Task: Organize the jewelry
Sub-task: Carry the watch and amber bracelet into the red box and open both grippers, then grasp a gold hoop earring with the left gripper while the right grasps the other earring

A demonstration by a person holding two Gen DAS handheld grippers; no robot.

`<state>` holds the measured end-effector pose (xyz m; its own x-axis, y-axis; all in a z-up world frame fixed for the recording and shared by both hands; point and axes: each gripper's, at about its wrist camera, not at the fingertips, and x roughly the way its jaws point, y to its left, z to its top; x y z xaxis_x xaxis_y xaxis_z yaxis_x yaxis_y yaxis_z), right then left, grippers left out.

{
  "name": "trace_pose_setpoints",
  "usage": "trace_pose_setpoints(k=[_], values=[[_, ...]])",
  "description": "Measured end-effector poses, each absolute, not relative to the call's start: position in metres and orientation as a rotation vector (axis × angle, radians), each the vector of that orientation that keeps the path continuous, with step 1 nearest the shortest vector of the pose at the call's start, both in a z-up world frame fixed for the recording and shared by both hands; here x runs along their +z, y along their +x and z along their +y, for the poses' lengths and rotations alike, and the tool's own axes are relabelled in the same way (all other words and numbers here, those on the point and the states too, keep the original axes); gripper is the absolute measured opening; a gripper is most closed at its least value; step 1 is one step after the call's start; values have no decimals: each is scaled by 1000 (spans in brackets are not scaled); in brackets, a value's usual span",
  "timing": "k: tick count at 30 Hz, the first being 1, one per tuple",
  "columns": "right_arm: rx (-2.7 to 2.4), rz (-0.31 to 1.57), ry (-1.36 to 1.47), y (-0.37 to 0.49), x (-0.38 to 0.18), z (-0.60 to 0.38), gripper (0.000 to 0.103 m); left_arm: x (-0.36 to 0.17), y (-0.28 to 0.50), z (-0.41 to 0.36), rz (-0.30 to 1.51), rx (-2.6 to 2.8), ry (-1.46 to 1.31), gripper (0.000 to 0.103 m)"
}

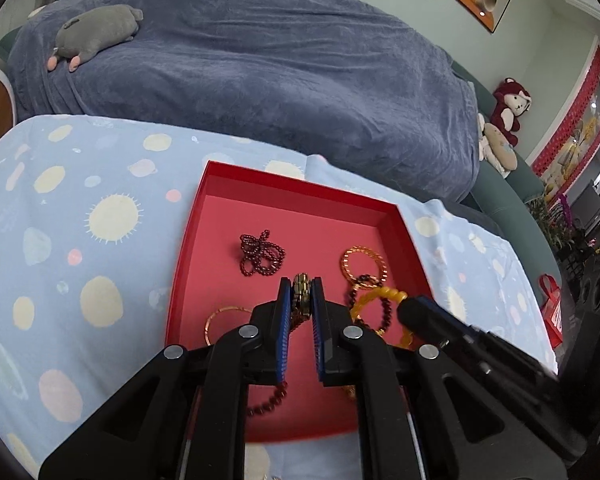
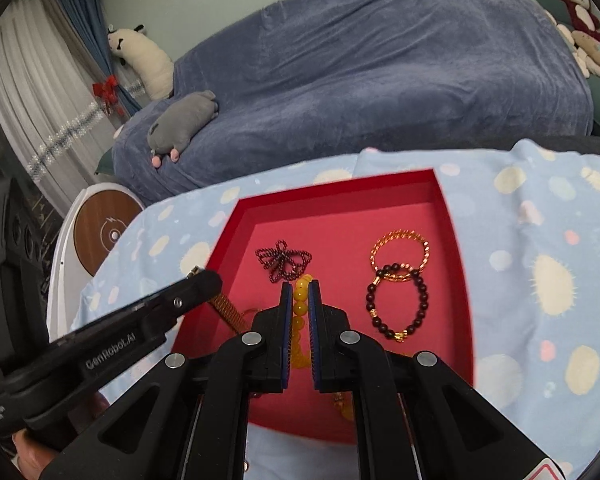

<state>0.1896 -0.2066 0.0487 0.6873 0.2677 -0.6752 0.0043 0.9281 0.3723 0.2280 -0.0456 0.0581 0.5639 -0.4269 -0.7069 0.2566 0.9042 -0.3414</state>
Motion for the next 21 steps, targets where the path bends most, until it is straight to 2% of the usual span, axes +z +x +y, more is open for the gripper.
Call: trace_pose_setpoints(k=[2, 4, 6, 8, 9, 21], values=[[135, 836, 348, 199, 36, -205, 8, 49, 238, -45, 899, -402, -209, 10], [109, 847, 335, 201, 30, -205, 15, 47, 240, -42, 884, -377, -203, 15], [91, 848, 322, 198, 28, -207, 17, 47, 237, -37, 871, -350, -198, 41], [80, 833, 321, 189, 31, -210, 28, 50, 230, -30, 842, -325, -203, 50], [78, 825, 323, 183, 33, -211, 29, 50, 226, -27, 835, -314, -204, 54], [72, 822, 306, 90, 45, -210, 29, 48, 138, 13, 850, -255, -186, 56]])
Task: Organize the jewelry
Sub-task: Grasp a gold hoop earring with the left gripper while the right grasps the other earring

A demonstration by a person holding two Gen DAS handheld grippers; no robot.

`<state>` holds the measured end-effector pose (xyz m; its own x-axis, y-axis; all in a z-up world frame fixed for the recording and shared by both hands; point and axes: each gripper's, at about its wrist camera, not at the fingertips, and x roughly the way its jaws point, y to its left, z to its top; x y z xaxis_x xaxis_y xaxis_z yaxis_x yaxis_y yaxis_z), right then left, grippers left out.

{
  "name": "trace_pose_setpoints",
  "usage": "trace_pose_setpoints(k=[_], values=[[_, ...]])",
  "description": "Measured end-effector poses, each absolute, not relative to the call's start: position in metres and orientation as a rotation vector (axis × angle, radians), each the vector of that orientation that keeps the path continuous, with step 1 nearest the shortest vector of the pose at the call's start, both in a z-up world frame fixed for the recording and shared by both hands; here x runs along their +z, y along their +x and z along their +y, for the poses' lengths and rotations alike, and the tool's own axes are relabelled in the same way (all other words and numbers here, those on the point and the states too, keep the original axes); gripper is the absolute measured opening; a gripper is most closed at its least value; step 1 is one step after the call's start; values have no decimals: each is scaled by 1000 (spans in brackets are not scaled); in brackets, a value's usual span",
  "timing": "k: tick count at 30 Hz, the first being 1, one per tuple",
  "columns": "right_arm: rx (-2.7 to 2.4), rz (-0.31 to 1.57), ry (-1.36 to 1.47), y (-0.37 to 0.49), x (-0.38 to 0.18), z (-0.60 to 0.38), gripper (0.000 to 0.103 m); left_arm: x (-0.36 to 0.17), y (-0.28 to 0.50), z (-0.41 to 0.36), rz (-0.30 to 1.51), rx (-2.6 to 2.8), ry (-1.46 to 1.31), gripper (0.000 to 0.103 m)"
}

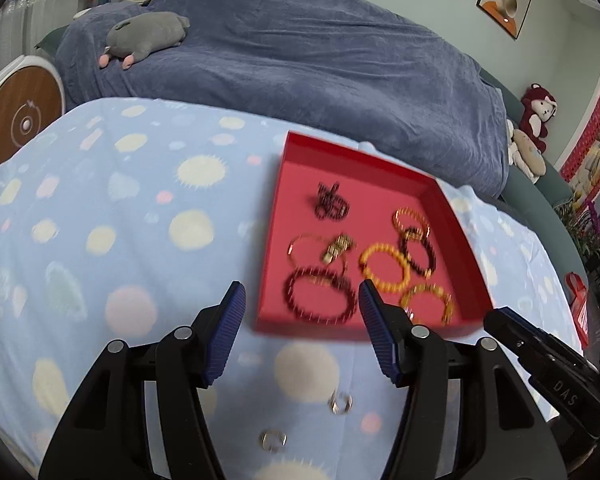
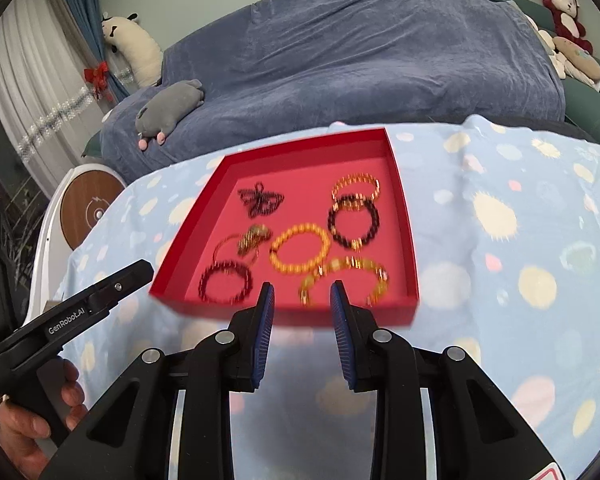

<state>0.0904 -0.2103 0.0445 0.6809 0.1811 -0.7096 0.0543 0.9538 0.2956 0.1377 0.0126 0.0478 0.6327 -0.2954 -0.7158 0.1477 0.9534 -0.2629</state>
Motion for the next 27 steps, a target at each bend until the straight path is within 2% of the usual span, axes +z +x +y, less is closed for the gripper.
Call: trace_pose_setpoints(k=[9, 18, 21, 25, 27], values=[[65, 914, 314, 29, 18, -201, 29, 19, 75, 26, 945, -218, -146, 56], [80, 947, 250, 15, 5, -178, 29, -5, 68, 14, 947, -194, -66, 56], [81, 957, 244, 15, 1, -175, 29, -12, 72, 11, 979, -205, -66, 49], [83, 962, 241, 16, 0, -175, 29, -13, 75, 8, 994, -192, -54, 48], [83, 963, 242, 16, -1, -175, 29, -14, 76, 6, 995, -179, -38, 44]])
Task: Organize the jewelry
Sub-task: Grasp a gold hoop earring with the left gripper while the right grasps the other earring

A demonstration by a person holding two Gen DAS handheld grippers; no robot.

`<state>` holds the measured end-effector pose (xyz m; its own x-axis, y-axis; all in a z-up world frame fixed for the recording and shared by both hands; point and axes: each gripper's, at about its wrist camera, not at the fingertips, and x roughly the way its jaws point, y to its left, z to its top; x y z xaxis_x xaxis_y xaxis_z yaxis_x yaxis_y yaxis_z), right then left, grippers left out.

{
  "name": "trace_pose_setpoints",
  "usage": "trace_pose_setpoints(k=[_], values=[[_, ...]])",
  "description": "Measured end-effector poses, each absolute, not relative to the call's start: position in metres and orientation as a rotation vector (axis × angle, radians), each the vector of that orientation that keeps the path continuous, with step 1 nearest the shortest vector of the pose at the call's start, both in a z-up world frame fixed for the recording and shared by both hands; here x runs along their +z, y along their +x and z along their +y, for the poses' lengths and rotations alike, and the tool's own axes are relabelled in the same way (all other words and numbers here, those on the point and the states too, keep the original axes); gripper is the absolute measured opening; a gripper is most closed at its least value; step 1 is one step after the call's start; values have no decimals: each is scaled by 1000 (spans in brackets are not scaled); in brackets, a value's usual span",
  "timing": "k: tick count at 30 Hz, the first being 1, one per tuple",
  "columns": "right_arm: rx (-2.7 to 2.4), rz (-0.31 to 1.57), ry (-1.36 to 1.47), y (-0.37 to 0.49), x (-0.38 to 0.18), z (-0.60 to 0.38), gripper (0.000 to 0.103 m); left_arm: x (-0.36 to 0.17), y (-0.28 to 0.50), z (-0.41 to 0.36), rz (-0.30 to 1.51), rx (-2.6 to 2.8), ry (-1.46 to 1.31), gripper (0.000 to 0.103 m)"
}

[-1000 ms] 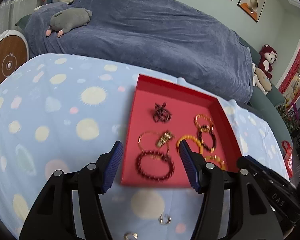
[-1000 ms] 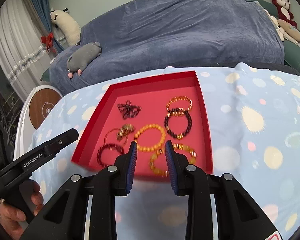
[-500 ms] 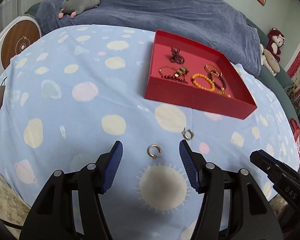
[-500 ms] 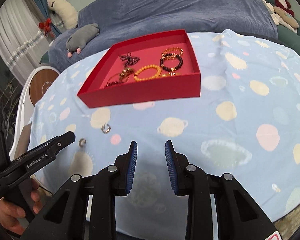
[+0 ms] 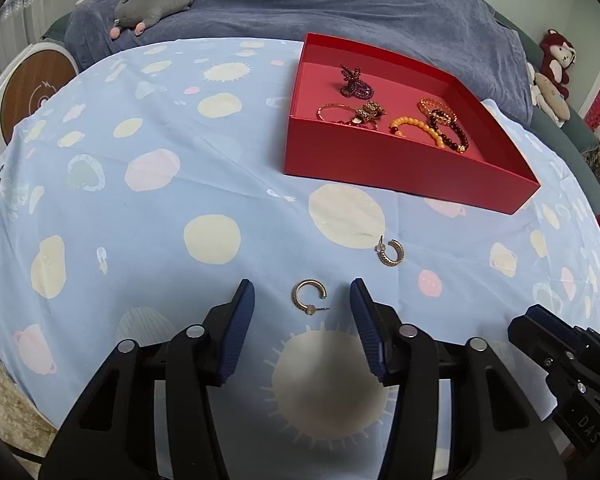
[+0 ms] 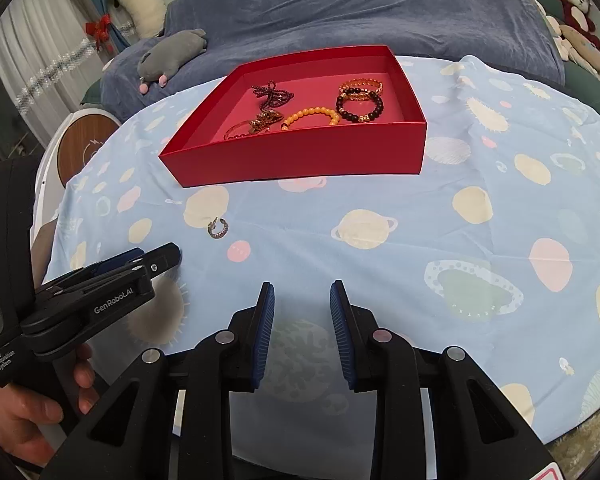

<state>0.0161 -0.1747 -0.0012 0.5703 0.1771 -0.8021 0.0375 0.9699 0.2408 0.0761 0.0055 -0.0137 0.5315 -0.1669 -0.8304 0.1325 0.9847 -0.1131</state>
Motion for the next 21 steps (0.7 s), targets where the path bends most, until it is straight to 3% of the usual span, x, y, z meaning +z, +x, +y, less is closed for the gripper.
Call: trace_pose_setpoints(k=[4, 6, 21], values=[[87, 963, 236, 16, -1, -172, 29, -14, 79, 6, 992, -168, -38, 30], [90, 964, 233, 16, -1, -171, 29, -14, 80, 8, 993, -172, -48, 17], [177, 954, 196, 48, 0, -138, 29, -8, 75, 28, 992, -165, -91, 16]])
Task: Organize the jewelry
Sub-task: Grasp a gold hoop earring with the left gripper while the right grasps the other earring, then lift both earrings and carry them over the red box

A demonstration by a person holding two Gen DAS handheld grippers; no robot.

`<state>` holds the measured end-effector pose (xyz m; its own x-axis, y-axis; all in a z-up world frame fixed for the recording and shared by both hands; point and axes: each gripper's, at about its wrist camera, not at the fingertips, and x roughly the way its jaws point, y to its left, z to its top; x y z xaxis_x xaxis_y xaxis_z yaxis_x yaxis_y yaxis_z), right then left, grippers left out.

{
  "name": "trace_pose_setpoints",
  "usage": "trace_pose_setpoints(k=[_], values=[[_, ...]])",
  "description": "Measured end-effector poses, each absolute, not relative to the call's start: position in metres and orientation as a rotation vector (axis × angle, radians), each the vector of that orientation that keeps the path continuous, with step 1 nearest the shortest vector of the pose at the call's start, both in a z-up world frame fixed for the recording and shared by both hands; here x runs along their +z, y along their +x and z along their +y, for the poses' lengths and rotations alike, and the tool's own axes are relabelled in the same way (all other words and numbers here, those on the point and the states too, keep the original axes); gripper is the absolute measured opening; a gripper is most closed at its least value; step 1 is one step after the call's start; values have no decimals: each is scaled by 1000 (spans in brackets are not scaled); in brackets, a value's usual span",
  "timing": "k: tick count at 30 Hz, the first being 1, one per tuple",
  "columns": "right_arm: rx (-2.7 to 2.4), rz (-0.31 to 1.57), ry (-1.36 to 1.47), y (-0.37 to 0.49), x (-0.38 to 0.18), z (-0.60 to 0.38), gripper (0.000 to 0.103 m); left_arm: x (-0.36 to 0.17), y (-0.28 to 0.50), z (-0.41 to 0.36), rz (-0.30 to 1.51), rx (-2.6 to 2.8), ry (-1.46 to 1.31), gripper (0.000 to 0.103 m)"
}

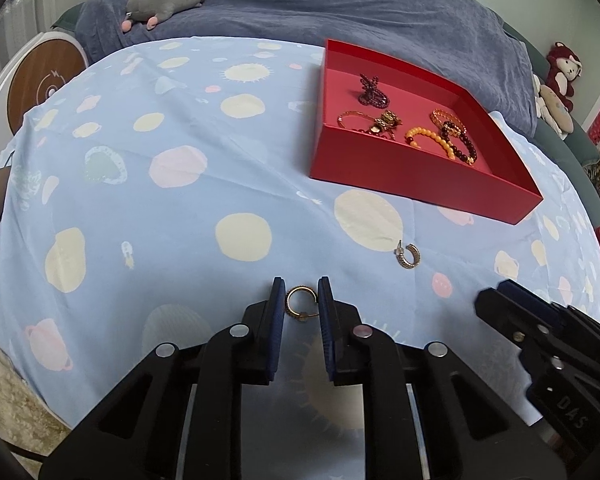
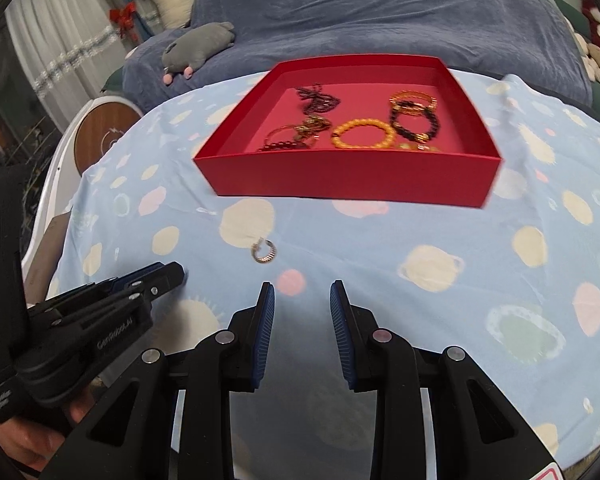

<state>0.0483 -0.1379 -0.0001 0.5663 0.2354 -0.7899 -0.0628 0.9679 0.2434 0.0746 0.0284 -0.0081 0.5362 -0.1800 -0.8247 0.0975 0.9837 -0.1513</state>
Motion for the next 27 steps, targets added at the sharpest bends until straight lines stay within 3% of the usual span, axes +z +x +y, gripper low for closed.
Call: trace_pose_setpoints(k=[13, 20, 27], values=[[209, 987, 141, 88, -15, -101, 29, -11, 77, 45, 1000, -141, -129, 16], [190, 997, 121, 94, -20, -101, 16, -12, 77, 46, 1005, -144, -143, 16], [185, 997, 119, 94, -20, -103, 16, -12, 76, 44, 1007, -151, -137, 16]])
